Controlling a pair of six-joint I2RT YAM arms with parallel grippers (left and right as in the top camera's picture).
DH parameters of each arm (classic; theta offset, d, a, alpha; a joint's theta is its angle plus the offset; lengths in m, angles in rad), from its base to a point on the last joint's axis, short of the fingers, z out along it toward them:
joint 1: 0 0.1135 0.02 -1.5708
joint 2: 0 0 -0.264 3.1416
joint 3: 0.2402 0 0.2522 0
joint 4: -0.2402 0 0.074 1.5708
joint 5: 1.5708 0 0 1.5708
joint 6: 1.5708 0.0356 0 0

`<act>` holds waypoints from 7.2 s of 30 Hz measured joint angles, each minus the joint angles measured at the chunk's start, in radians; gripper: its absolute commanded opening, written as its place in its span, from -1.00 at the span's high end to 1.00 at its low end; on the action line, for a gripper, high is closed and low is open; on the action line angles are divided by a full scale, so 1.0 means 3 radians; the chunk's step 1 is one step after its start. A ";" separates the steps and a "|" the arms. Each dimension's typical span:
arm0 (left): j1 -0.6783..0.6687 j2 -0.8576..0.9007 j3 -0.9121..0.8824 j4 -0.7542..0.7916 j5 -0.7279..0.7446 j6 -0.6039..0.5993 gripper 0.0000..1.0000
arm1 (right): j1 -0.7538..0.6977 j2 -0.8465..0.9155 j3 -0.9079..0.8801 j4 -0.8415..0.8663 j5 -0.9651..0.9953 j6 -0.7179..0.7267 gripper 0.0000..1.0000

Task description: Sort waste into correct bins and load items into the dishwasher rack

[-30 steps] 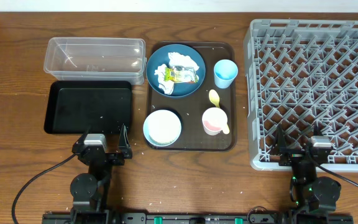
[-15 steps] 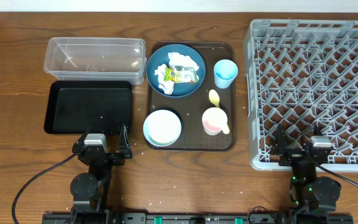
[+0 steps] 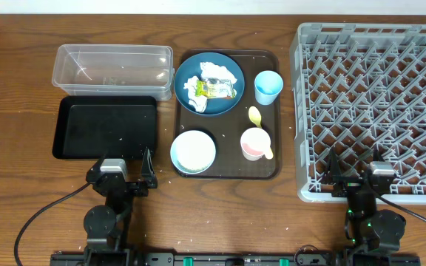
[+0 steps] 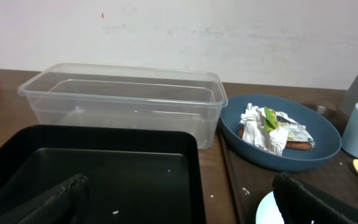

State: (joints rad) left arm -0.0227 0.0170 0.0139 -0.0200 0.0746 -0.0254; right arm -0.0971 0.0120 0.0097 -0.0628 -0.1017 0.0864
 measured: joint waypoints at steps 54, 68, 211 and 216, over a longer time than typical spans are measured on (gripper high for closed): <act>-0.1258 0.6803 0.6034 -0.2523 -0.0189 -0.0189 -0.92 | 0.0000 0.3634 0.3438 -0.1264 -0.0849 0.0117 -0.99; -0.1233 0.7366 0.6034 -0.2522 -0.0721 -0.1593 -0.81 | 0.0001 0.3634 0.3440 -0.1363 -0.0874 0.0116 -0.99; -0.0327 0.6657 0.6287 -0.2836 -0.0392 0.0125 0.88 | 0.0000 0.3755 0.3443 -0.1504 -0.0871 0.0116 -0.98; -0.0118 0.6816 0.6114 -0.2859 -0.0437 -0.0013 0.72 | 0.0000 0.3755 0.3443 -0.1504 -0.0871 0.0116 -0.99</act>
State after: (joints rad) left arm -0.0582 2.0617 1.8481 -0.8776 -0.0566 -0.0292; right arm -0.0971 1.1385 1.0428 -0.5140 -0.3630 0.1211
